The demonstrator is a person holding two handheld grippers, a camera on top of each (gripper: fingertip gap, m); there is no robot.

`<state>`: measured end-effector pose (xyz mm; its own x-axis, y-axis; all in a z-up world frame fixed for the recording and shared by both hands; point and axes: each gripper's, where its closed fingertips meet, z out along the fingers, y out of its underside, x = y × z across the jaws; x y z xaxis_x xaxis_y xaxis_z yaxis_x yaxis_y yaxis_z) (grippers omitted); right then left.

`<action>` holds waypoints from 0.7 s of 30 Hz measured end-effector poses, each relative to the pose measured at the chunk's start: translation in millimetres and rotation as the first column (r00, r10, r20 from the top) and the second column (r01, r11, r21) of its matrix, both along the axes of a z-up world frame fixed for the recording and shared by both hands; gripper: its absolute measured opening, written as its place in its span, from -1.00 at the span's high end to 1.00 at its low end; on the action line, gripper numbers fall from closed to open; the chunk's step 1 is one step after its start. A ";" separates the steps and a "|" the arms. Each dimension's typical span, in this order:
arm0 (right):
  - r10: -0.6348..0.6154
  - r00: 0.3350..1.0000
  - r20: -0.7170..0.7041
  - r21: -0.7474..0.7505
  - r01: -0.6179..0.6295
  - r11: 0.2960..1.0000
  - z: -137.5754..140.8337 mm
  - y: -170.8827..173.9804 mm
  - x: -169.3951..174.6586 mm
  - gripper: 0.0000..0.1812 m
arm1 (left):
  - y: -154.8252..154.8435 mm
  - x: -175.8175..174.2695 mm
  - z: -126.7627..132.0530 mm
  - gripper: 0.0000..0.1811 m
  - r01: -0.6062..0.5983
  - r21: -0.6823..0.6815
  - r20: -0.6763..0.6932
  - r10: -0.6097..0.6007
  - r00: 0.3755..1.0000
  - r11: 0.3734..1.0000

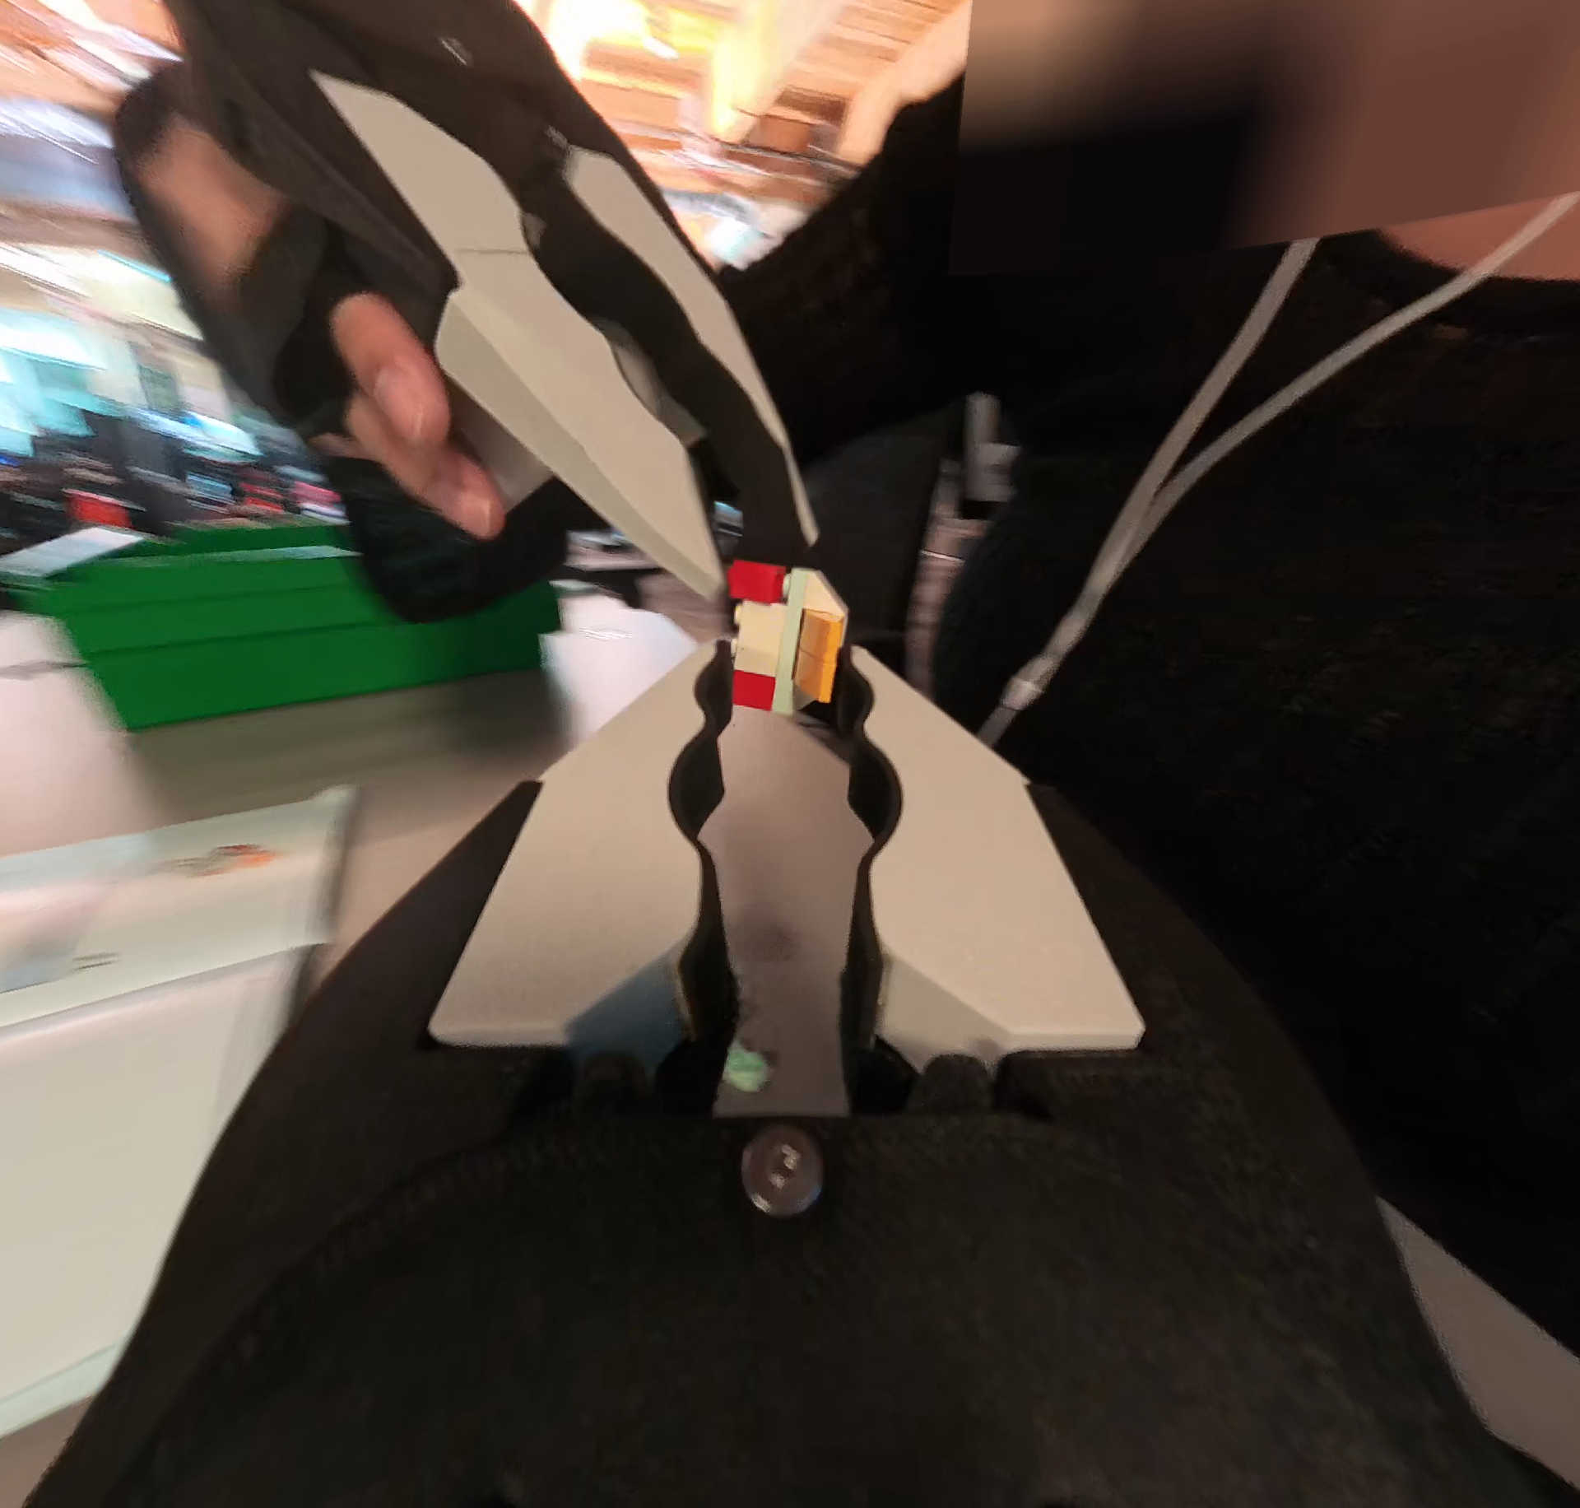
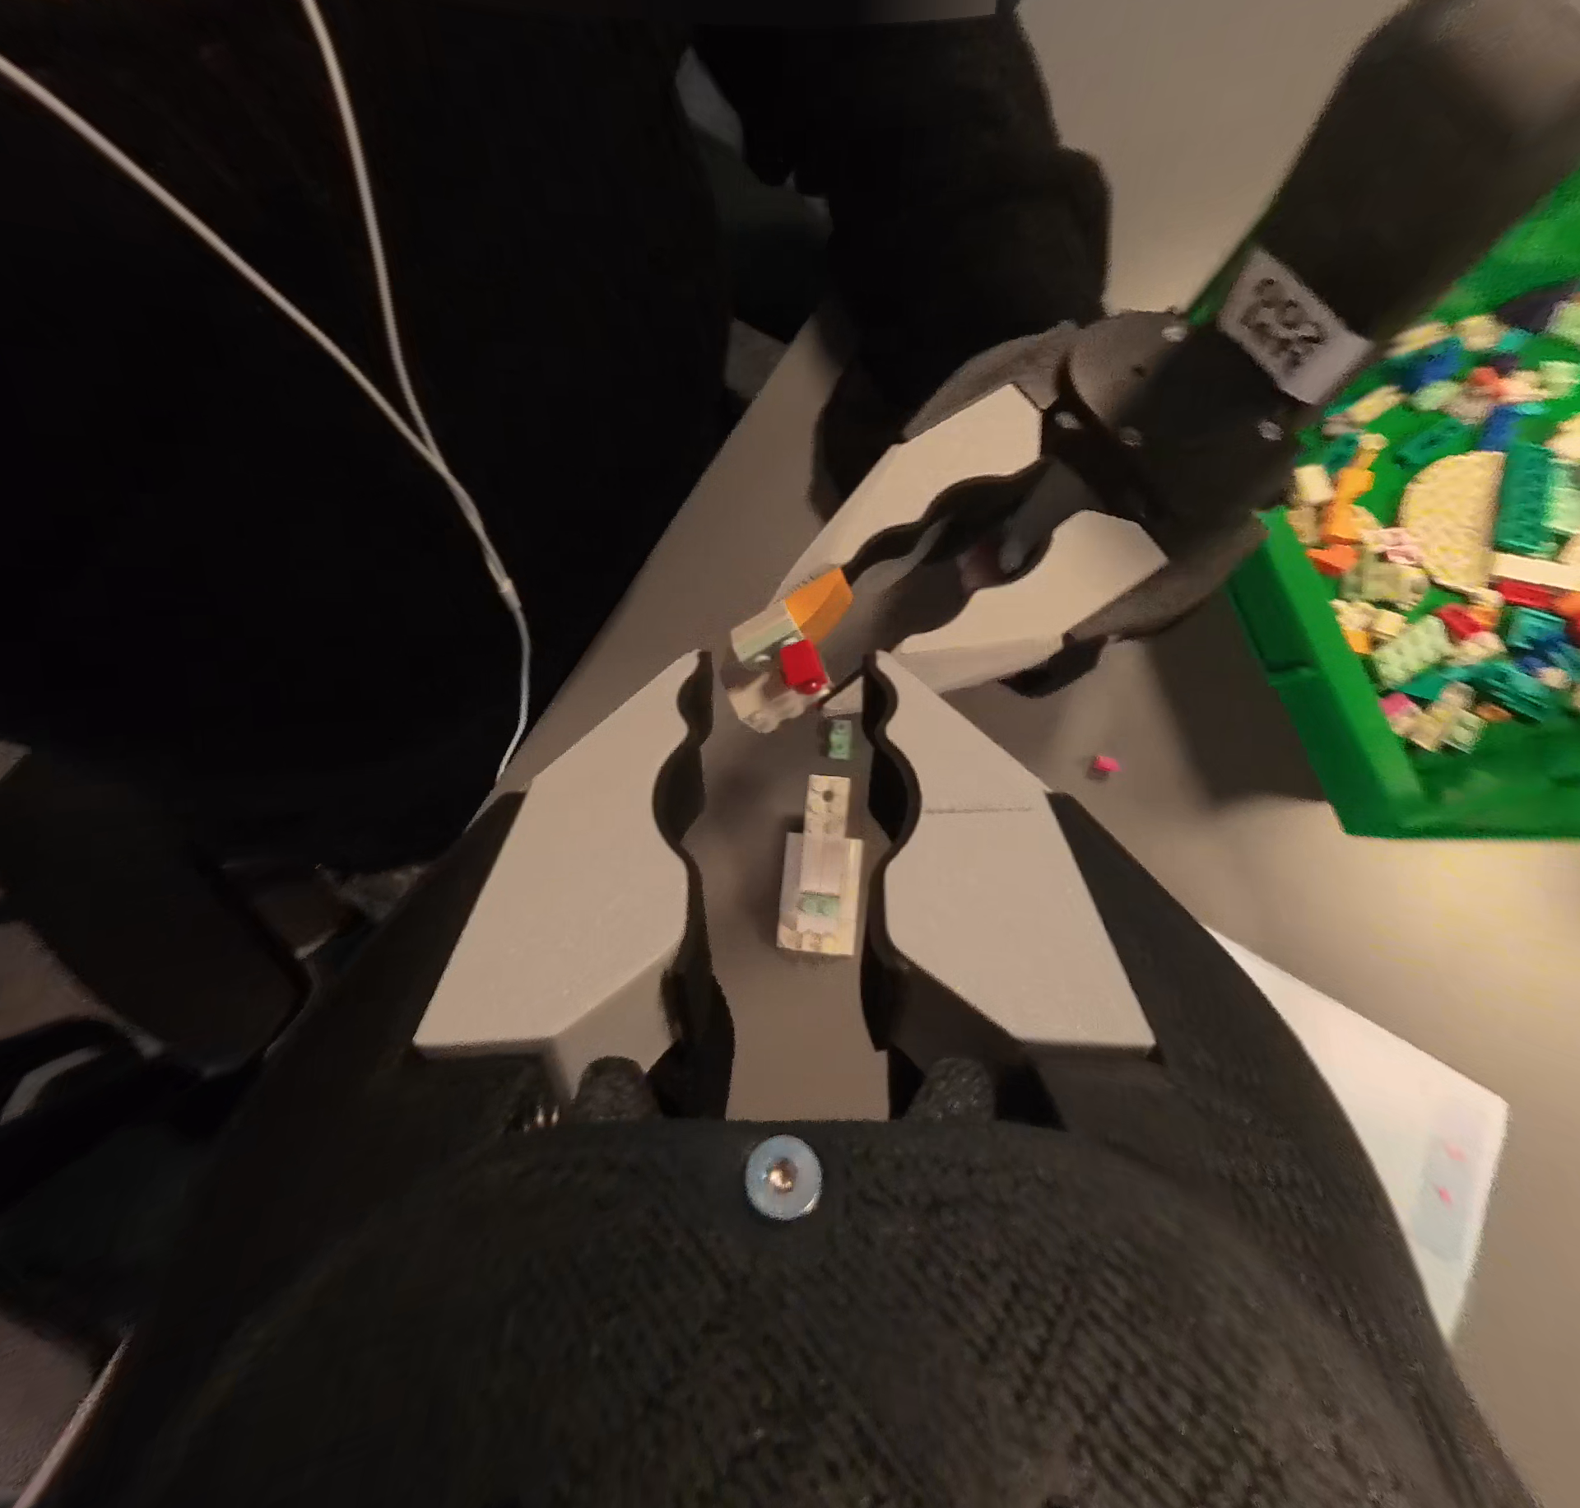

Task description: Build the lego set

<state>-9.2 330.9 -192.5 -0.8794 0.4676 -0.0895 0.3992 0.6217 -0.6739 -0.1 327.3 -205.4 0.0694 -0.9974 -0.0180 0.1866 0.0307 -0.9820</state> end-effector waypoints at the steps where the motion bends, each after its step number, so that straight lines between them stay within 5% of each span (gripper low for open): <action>1: -0.040 0.999 -0.035 -0.004 0.039 0.999 4.4 4.7 -1.9 0.59 | 4.7 -2.4 1.5 0.74 -0.038 0.010 0.009 0.038 0.999 0.999; 9: -0.474 0.818 -0.326 -0.080 0.476 0.876 6.7 29.2 -22.0 0.43 | 28.7 -18.6 4.6 0.74 -0.246 0.051 0.053 0.243 0.969 0.968; 16: -0.522 0.665 -0.534 -0.022 0.606 0.795 -2.9 34.0 -23.2 0.44 | 32.7 -19.3 -0.1 0.74 -0.255 0.040 0.040 0.254 0.966 0.966; 21: -0.493 0.681 -0.542 -0.015 0.579 0.815 -3.0 22.1 -21.8 0.49 | 33.4 -17.1 -3.5 0.74 -0.253 0.044 0.022 0.252 0.967 0.966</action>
<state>-31.0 352.9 -195.5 -0.3683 0.8421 0.3940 0.3290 0.5144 -0.7920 -17.2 360.7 -208.9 0.3198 -0.9456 -0.0602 0.1824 0.1238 -0.9754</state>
